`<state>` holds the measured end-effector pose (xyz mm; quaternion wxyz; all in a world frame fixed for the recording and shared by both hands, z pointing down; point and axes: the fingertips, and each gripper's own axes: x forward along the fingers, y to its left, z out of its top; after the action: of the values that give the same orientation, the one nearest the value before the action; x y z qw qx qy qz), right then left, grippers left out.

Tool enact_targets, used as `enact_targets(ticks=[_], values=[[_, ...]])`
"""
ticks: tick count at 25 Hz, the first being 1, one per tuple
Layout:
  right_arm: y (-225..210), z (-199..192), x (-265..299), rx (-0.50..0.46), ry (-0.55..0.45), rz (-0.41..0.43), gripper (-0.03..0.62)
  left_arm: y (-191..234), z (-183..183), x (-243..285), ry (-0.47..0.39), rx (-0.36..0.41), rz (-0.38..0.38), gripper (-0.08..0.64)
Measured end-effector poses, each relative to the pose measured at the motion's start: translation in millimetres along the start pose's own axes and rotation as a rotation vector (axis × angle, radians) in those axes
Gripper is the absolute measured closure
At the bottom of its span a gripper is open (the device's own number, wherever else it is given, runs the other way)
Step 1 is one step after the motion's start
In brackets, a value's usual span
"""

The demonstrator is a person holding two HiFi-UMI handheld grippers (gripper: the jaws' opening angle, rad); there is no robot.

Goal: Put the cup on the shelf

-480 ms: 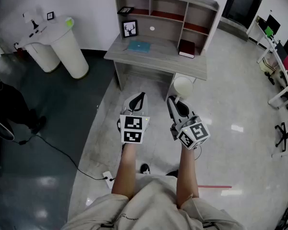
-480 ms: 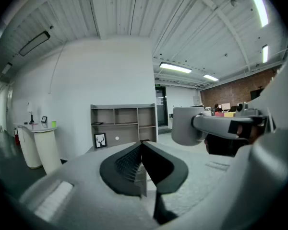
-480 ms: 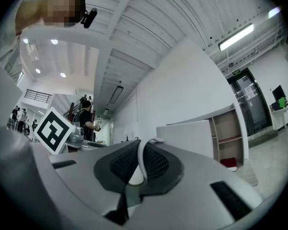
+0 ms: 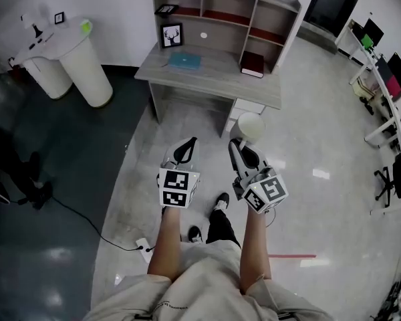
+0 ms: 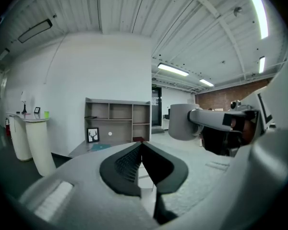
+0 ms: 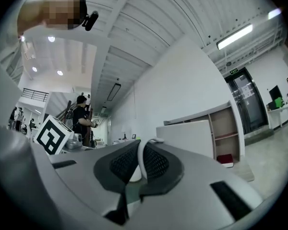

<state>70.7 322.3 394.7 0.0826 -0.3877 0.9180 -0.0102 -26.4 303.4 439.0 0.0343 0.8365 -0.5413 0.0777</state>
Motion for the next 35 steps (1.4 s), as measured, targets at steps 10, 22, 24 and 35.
enact_targets(ticks=[10, 22, 24, 35], values=[[-72, -14, 26, 0.046, 0.009, -0.002, 0.571, 31, 29, 65, -0.012, 0.146, -0.064, 0.551], [-156, -2, 95, -0.025, 0.075, 0.129, 0.571, 86, 45, 154, 0.016, 0.067, -0.152, 0.551], [-166, -3, 109, -0.034, 0.076, 0.135, 0.571, 93, 45, 168, 0.028, 0.068, -0.15, 0.551], [-228, -10, 172, -0.034, 0.059, 0.164, 0.571, 116, 68, 265, 0.008, 0.072, -0.155, 0.551]])
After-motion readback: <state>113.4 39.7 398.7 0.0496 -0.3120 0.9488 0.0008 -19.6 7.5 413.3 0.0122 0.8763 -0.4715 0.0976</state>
